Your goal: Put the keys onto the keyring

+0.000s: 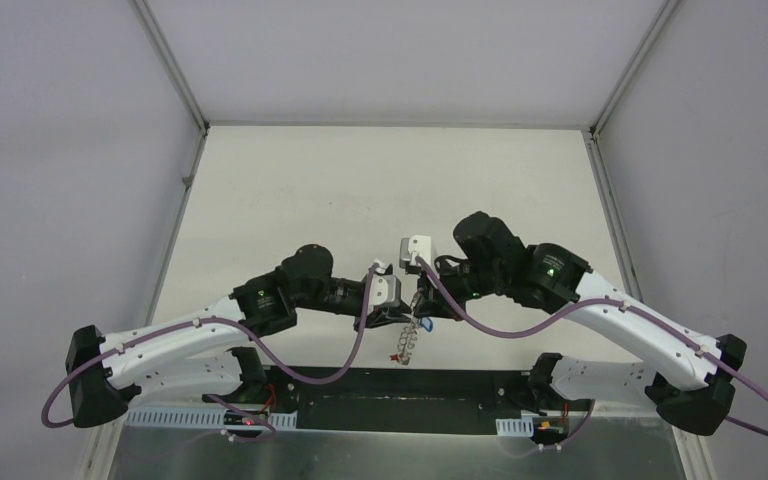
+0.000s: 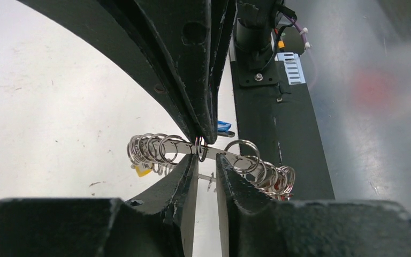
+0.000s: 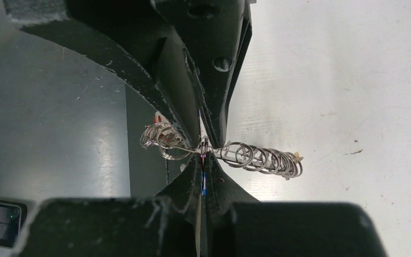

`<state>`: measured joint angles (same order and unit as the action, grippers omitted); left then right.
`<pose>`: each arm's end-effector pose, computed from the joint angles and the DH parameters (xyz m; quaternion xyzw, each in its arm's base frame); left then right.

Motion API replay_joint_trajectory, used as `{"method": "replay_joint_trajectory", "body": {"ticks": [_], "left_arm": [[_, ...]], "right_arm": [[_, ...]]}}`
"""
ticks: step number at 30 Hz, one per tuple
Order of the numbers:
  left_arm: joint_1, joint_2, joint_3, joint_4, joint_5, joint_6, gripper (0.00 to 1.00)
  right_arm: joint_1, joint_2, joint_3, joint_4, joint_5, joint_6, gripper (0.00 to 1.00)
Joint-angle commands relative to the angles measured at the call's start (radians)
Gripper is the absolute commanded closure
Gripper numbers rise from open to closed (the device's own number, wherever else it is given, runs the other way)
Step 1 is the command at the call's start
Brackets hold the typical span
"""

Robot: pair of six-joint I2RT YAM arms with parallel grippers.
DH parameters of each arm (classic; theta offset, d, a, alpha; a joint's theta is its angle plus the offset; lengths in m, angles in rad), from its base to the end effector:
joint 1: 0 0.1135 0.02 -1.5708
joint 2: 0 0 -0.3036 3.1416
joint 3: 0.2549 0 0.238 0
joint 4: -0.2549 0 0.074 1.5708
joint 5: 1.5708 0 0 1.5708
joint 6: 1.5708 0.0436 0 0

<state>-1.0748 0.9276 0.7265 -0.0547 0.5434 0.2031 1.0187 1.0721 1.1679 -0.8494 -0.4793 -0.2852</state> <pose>0.0674 -0.1719 0.3411 0.5864 0.5143 -0.4411 0.4440 0.0775 0.1642 0.3848 -0.6158 0.6514 0.3417 0.2822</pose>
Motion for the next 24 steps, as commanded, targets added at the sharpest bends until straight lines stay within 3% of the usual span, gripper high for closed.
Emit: {"method": "replay_joint_trajectory", "body": {"ticks": [1, 8, 15, 24], "left_arm": [[-0.017, -0.010, 0.039, 0.025, 0.006, 0.004, 0.77], [-0.024, 0.003, 0.040, 0.047, 0.010, -0.004, 0.84], [-0.029, -0.004, 0.037, 0.053, -0.022, -0.013, 0.75], [-0.030, -0.034, 0.017, 0.097, -0.058, -0.020, 0.77]], "right_arm": [[0.000, -0.023, 0.019, 0.076, -0.010, 0.015, 1.00], [0.000, -0.023, 0.016, 0.076, -0.010, 0.017, 1.00], [0.000, -0.023, 0.014, 0.076, -0.010, 0.017, 1.00], [0.000, -0.024, 0.009, 0.081, -0.010, 0.020, 1.00]]}}
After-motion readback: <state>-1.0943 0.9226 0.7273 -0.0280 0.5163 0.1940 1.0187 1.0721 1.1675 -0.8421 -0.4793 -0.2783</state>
